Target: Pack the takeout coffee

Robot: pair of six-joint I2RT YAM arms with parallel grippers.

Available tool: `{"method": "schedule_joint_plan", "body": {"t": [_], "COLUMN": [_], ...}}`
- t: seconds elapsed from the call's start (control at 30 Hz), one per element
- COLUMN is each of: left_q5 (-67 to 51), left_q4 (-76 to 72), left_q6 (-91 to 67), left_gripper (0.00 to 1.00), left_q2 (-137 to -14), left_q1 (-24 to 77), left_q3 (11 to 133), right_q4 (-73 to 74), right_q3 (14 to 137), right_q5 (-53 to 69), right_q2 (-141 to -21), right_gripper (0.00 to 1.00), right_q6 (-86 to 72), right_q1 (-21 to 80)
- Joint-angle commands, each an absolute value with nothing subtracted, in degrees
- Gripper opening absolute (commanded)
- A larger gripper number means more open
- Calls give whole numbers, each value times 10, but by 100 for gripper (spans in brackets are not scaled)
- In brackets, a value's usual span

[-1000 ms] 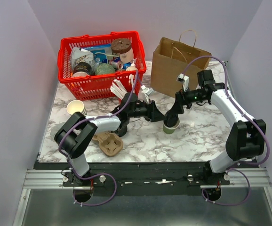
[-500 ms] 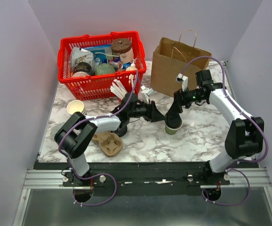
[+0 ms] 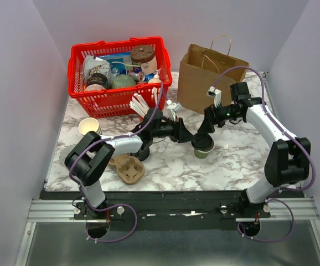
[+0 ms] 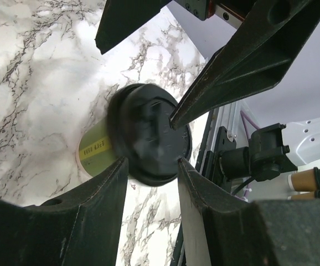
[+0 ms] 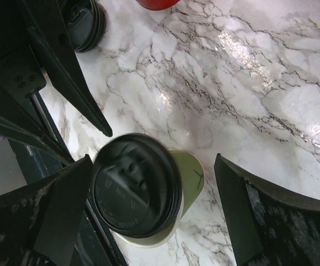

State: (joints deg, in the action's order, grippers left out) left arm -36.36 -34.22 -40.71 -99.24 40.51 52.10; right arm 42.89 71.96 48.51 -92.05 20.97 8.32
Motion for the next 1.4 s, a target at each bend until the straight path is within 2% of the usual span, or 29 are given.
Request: {"method": "schedule_joint_plan", "body": {"t": [0.0,0.73,1.37], "left_q5": [-351,-370,-398], "left_q4": [-355,-398,-388], "left_q6": [-400,-423,-407], "left_gripper": [49,49,49], "left_q2": [-1006,-1025,-1010], "left_q1": [403,417,413], "left_q3": [535,542,569], "right_q4": [417,417,418], "right_q3": [727,731,691], "right_q5": [476,476,439], "right_q2": [-927,-924,-856], "right_gripper": [100,100,100], "right_q6": [206,204,211], "right_q1": [89,89,87]}}
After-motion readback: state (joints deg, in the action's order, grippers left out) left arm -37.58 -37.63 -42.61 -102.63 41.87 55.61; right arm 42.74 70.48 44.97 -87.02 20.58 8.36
